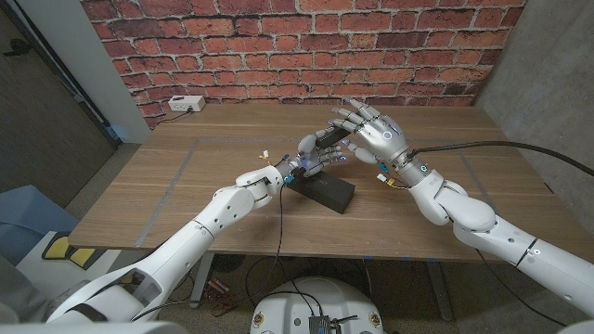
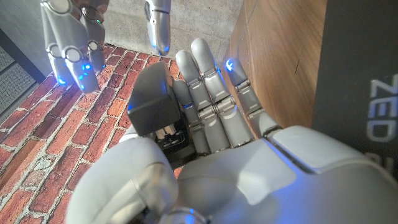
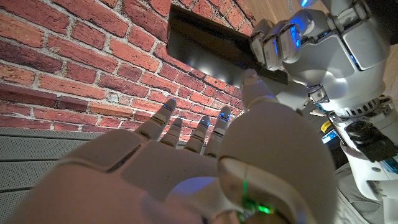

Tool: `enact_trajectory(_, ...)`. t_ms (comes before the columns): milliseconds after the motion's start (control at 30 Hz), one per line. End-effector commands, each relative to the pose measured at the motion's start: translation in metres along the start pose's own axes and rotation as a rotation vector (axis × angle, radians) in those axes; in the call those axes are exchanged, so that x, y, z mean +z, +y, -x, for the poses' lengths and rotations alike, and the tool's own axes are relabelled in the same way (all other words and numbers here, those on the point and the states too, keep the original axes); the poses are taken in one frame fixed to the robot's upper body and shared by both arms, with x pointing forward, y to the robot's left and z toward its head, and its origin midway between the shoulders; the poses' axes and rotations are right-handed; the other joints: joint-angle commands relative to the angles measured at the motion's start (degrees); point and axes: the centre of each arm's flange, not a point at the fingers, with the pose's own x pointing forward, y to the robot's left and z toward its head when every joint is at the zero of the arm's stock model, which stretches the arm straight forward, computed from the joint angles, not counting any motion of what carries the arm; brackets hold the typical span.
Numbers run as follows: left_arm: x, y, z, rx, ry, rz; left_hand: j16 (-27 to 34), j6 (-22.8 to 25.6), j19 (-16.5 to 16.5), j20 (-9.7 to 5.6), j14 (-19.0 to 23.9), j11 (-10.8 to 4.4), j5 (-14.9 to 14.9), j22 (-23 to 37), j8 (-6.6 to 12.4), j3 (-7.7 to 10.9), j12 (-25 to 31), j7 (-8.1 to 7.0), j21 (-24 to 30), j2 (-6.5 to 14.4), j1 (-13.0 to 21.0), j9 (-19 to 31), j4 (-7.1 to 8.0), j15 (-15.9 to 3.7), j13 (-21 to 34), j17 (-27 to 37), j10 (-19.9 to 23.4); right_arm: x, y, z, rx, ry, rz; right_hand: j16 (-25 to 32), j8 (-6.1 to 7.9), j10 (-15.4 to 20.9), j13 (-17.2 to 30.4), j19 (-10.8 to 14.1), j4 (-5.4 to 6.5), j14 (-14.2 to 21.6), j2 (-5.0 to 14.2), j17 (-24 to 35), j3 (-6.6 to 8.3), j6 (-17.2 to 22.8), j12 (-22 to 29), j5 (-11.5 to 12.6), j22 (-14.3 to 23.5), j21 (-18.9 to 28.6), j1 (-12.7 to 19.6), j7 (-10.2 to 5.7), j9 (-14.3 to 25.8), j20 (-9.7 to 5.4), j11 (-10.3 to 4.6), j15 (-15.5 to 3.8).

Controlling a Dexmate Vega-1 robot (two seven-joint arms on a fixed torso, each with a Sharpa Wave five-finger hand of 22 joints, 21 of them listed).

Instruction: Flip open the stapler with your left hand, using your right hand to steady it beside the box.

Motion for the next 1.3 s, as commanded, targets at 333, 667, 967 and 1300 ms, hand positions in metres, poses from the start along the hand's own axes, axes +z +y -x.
enact_trajectory(333, -0.001, 0.000, -0.002, -0.017, 0.011, -0.005, 0.5, 1.9, 0.0, -0.12, 0.0, -0.02, 0.2, -0.1, 0.00, 10.27, 0.1, -1.05, 0.9, 2.2, 2.4, -0.1, 9.82, -0.03, 0.1, 0.1, 0.3, 0.003, 0.017, -0.004, 0.009, -0.015, 0.034, 5.0, -0.29, 2.6, 2.7, 2.8, 0.46, 8.1, 1.75, 3.6, -0.88, -1.4, 1.8, -0.2, 0.2, 0.6, 2.7, 0.23, 0.3, -3.61, 0.66, -10.84)
enact_trajectory(667, -0.004, 0.000, -0.001, -0.030, 0.013, -0.008, 0.7, 1.8, -0.2, -0.08, -0.2, 0.27, 0.2, -0.2, -0.10, 10.30, 0.2, -1.15, 1.1, 2.2, 2.3, -0.2, 9.81, 0.22, 0.1, 0.3, 0.4, 0.006, 0.021, -0.004, 0.018, -0.030, 0.060, 6.9, 0.36, 4.0, 5.4, 3.8, 0.47, 8.8, 1.68, 6.5, -1.80, -0.7, 3.6, -0.3, 0.2, 0.6, 3.6, 0.37, 0.8, -3.44, 0.99, -10.85)
enact_trajectory(967, -0.004, 0.000, 0.000, -0.036, 0.008, -0.008, 0.8, 2.3, -0.5, -0.03, -0.2, 0.47, 0.2, -0.3, -0.35, 10.35, 0.0, -0.99, 1.4, 2.1, 2.2, -0.8, 9.72, 0.30, 0.0, 0.0, 0.3, 0.005, 0.023, -0.005, 0.033, -0.021, 0.057, 7.7, 0.48, 4.9, 7.4, 4.5, 0.49, 9.2, 1.30, 8.1, -2.69, -0.4, 5.4, -0.3, 0.2, 0.6, 4.0, 0.77, 1.4, -2.99, 1.65, -10.85)
enact_trajectory(1300, -0.006, -0.001, 0.001, -0.041, 0.012, 0.000, 0.9, 2.4, -0.5, -0.02, -0.2, 0.56, 0.2, -0.4, -0.27, 10.41, 0.1, -0.96, 1.7, 2.1, 2.2, -0.8, 9.59, 0.16, 0.1, 0.0, 0.4, 0.004, 0.023, -0.006, 0.016, -0.015, 0.056, 8.3, 1.27, 6.9, 9.2, 5.8, 0.64, 9.9, 1.18, 9.3, -3.69, 1.8, 7.4, -0.2, 0.2, 0.7, 4.5, 0.43, 2.0, -2.93, 1.09, -10.83)
